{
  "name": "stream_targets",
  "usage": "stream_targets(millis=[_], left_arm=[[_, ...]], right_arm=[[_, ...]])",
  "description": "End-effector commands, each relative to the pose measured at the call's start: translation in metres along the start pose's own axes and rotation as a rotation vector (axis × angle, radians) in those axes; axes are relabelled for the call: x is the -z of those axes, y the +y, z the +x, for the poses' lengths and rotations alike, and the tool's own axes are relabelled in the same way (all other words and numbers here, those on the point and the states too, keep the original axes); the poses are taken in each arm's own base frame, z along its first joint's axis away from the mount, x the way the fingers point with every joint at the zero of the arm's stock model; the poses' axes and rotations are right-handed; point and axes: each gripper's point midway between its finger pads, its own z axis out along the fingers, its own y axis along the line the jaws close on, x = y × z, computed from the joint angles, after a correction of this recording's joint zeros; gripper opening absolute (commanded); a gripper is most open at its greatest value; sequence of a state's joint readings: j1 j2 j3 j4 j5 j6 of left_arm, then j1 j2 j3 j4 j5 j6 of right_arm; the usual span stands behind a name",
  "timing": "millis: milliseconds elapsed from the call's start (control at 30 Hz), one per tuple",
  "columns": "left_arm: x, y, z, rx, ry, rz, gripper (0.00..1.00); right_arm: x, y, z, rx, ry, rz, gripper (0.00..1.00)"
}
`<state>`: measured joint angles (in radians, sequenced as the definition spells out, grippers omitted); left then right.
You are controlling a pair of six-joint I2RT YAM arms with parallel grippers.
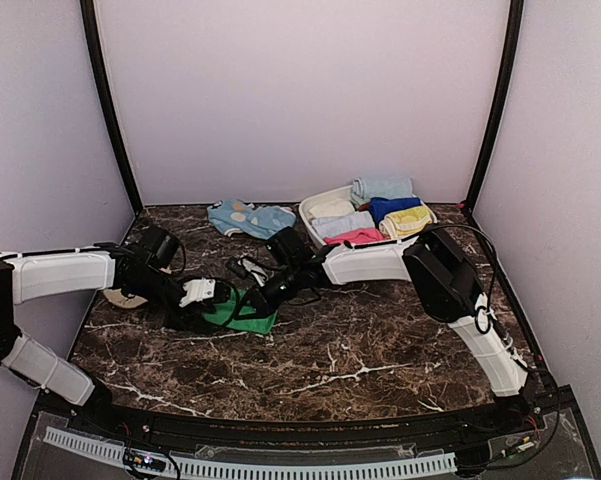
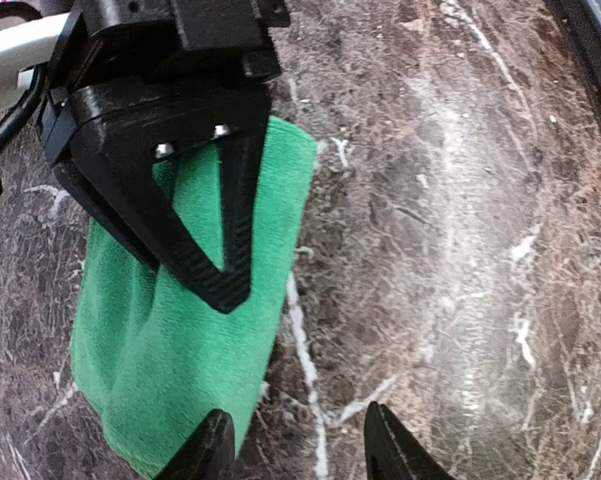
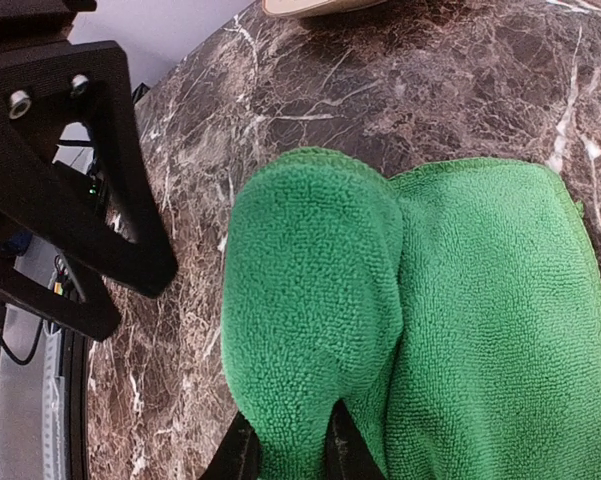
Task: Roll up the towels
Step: Roll the towel at the center of the board.
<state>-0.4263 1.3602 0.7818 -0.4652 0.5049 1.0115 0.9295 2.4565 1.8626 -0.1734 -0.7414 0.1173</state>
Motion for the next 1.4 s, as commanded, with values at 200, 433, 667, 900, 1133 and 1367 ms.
stream_targets(millis=[200, 433, 667, 900, 1133, 1367], left_arm=[[-0.026, 0.050, -0.003, -0.009, 0.038, -0.131, 0.44], [-0.040, 0.047, 0.008, 0.013, 0.065, -0.102, 0.41], [-0.062, 0.026, 0.030, 0.125, 0.153, 0.091, 0.24], [-0.069, 0.020, 0.035, 0.194, 0.183, 0.177, 0.24], [-0.071, 0.018, 0.037, 0.227, 0.202, 0.221, 0.24], [-0.076, 0.019, 0.034, 0.278, 0.219, 0.287, 0.24]], right_arm=[[-0.017, -0.006, 0.083, -0.273, 0.183, -0.017, 0.02], [-0.017, -0.002, 0.074, -0.262, 0.137, -0.046, 0.15], [0.031, 0.008, 0.009, -0.190, -0.172, -0.008, 0.99], [0.071, -0.005, 0.022, -0.107, -0.142, 0.238, 1.00], [0.164, -0.019, 0.041, 0.058, -0.200, 0.694, 1.00], [0.307, 0.006, 0.019, 0.013, -0.782, 1.068, 1.00]])
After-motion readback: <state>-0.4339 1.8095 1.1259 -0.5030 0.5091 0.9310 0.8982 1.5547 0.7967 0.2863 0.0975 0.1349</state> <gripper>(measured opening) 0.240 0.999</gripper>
